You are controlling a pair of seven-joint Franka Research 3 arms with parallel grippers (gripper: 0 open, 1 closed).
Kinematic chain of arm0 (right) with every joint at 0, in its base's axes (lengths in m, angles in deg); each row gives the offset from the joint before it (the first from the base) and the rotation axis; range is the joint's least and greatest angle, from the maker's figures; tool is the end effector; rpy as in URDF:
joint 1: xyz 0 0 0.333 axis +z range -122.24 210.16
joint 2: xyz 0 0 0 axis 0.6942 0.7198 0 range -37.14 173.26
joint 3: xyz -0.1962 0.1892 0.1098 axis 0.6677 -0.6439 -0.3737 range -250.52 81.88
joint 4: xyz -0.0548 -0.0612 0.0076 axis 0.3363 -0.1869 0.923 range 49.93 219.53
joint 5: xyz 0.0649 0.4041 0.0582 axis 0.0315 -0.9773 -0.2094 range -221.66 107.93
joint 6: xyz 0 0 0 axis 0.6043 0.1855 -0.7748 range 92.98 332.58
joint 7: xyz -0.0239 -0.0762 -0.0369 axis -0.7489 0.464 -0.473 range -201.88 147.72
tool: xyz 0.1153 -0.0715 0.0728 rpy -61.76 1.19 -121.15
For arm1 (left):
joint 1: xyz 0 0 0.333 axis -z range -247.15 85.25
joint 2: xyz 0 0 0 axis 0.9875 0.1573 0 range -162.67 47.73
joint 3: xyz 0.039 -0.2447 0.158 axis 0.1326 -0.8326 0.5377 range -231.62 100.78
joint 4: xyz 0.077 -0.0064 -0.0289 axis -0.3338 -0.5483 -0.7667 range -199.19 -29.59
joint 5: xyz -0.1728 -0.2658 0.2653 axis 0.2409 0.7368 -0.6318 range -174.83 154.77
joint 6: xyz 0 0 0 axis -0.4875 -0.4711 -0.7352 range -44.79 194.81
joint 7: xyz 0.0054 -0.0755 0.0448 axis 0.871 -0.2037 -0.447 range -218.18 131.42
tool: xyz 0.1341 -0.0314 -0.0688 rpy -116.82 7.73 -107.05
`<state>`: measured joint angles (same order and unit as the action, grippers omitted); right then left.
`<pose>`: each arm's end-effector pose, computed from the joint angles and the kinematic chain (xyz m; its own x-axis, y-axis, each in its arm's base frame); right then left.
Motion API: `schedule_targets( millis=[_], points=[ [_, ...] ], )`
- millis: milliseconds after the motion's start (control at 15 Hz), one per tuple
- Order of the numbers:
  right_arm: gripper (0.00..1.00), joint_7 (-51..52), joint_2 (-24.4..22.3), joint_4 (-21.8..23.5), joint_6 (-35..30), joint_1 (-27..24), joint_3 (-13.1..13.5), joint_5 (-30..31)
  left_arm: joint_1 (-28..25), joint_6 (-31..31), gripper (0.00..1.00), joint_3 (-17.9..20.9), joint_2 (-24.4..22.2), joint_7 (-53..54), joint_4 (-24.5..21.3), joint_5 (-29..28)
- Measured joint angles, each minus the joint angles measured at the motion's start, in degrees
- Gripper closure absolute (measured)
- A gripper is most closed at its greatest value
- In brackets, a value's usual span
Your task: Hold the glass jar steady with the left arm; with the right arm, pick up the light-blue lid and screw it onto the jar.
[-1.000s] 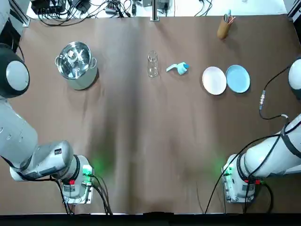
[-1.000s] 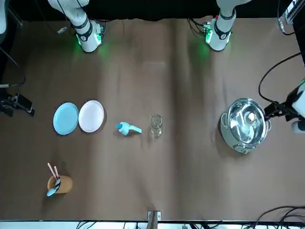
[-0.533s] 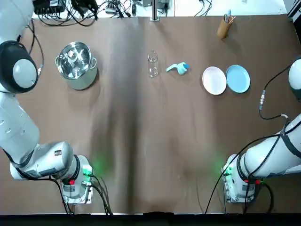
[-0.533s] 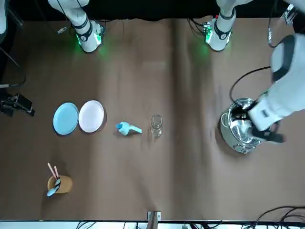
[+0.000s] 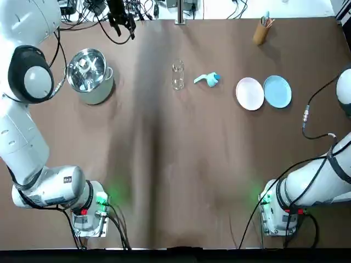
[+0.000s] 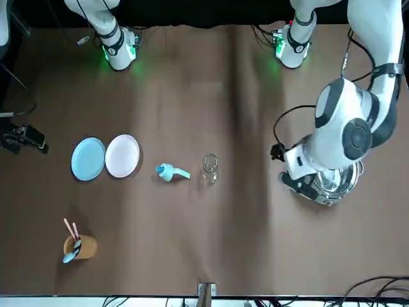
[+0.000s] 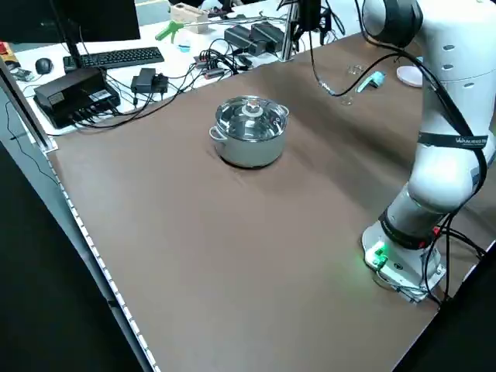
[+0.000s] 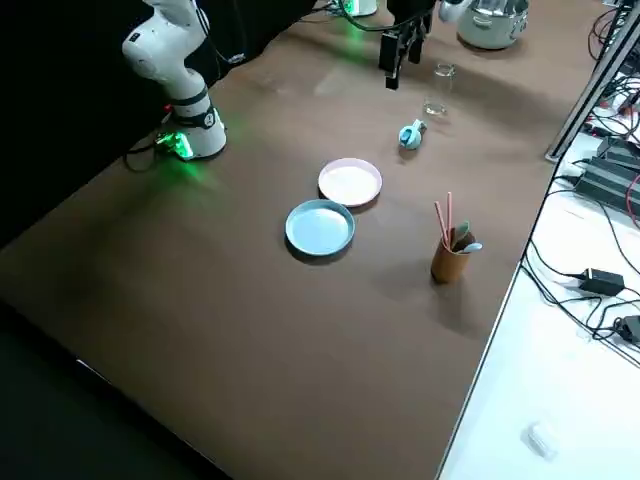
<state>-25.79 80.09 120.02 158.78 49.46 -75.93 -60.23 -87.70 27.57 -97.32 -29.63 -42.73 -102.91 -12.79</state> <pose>0.6386 -0.0149 0.5448 0.9989 -0.0247 0.0408 -0.0235 -0.9993 -0.0275 0.6358 -0.2367 0.3820 0.9032 -0.4155 -0.1079 -0.3892 -0.8986 0.2025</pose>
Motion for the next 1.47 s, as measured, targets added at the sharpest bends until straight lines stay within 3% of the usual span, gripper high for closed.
schedule_targets(
  millis=[267, 533, 933, 1467],
  points=[
    [0.00, -0.3, 2.1, 1.3, -0.3, -0.1, 0.1, 0.0, 0.0, 2.2, 0.01, -1.2, 0.1, 2.3, 0.3, 2.1],
    [0.00, -0.8, 4.6, 2.9, -0.1, 1.2, -0.1, -2.5, -1.7, 8.4, 0.01, -0.8, 2.4, 14.8, 0.2, 5.8],
    [0.00, -0.5, 6.7, 7.4, 0.2, 0.9, 0.0, -12.1, -5.2, 13.9, 0.01, -0.7, 11.7, 46.9, 0.2, 22.4],
    [0.00, 1.6, 12.7, 10.6, 0.4, -1.1, 0.1, -27.6, -4.2, 14.0, 0.01, -0.9, 18.3, 73.9, 0.1, 40.3]
  ],
)
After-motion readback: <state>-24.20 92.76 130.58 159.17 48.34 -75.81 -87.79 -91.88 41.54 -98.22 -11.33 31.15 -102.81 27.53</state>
